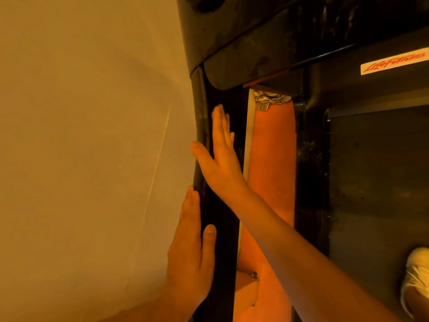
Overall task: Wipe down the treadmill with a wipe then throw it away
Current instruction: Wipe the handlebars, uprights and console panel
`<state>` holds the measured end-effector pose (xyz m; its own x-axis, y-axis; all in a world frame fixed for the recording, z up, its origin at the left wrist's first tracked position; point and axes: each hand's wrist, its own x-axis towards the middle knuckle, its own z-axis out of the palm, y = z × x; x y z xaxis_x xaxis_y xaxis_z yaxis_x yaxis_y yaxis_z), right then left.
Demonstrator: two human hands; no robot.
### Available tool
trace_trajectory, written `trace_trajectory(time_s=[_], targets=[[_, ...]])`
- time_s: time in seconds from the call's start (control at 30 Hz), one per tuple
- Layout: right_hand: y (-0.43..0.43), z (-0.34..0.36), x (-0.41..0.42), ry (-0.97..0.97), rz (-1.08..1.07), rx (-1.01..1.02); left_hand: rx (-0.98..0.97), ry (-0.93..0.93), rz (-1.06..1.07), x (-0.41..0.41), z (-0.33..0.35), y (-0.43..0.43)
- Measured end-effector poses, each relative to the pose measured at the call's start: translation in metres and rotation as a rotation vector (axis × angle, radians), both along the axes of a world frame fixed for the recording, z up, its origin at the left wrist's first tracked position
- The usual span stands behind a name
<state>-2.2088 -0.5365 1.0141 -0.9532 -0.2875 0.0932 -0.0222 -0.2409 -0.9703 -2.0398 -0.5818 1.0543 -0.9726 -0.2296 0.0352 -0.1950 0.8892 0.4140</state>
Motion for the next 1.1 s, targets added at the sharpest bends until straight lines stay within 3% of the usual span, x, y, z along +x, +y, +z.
trace_trajectory(time_s=[0.33,0.77,0.93,1.1], targets=[[0.0,0.007,-0.017,0.027,-0.035,-0.026,-0.002,-0.01,0.005,0.0,0.0,0.001],[-0.005,0.005,-0.064,-0.197,-0.058,-0.019,-0.016,-0.023,0.017,0.001,-0.004,-0.002],[0.001,-0.02,-0.067,0.024,-0.011,0.102,-0.038,0.005,-0.013,0.001,-0.005,-0.005],[0.003,-0.036,-0.095,-0.133,-0.019,0.207,-0.002,0.003,0.009,0.001,-0.004,-0.003]])
